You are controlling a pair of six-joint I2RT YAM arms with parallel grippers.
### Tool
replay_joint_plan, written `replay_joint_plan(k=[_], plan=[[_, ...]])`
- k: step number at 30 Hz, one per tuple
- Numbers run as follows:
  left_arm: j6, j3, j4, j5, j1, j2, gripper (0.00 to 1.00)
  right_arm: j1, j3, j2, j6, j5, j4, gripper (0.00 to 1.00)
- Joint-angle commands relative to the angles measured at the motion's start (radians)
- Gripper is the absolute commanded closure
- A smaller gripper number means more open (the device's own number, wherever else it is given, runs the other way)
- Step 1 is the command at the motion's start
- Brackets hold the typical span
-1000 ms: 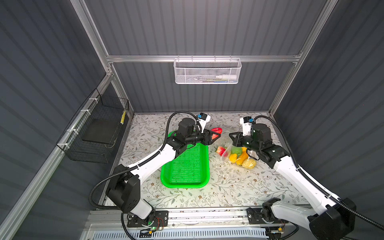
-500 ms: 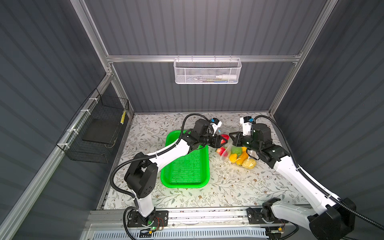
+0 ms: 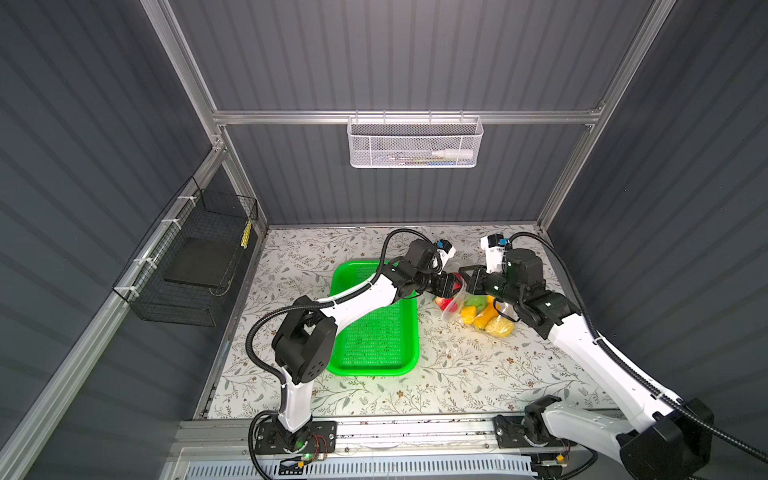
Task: Place the food in the zip-top bag and seal the zipper
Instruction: 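Carry the second strawberry with the left gripper to the bag mouth, then open the left gripper to drop the strawberry into the bag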
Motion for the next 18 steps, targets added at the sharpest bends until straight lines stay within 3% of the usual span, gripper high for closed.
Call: replay_joint_plan(k=[1,6,12,18], plan=[[-0.002,0.043,-0.031,0.008,-0.007,0.018,0.41,0.003,-0.003,-0.021,0.001,-0.003,0.024,1.0],[-0.007,0.043,-0.043,0.002,-0.009,0.017,0.39,0.003,-0.001,-0.018,0.004,-0.005,0.026,1.0],[-0.014,0.036,-0.046,0.002,-0.006,0.004,0.25,0.003,0.003,-0.018,0.004,-0.004,0.023,1.0],[-0.019,0.019,-0.032,-0.001,-0.005,-0.04,0.2,0.003,0.003,-0.019,0.002,0.0,0.019,1.0]])
